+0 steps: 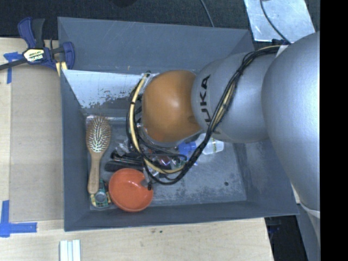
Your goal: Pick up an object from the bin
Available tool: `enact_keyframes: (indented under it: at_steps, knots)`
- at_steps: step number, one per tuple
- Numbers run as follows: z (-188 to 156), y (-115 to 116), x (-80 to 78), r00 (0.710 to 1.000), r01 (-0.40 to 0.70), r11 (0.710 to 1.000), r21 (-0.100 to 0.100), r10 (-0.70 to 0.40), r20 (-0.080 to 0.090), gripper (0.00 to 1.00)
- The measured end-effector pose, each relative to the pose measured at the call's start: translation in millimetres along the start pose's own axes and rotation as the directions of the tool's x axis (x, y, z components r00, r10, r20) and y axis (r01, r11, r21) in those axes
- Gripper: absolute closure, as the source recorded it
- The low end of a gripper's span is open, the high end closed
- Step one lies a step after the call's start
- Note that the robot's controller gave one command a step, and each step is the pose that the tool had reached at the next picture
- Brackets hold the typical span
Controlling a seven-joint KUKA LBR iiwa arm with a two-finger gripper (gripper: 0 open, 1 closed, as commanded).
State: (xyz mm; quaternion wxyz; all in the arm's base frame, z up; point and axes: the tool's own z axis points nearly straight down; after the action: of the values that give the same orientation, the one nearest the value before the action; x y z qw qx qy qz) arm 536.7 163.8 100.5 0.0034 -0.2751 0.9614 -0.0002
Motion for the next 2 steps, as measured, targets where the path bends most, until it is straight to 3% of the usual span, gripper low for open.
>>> enact_keyframes:
  at_steps: [1,2]
  knots:
    - [26.6,8.6,-0.4,0.995,-0.096,0.995,0.005,0.096,0.023,0.0]
    - [29.1,63.0,-14.9,0.955,0.298,0.955,0.006,-0.298,0.012,1.0]
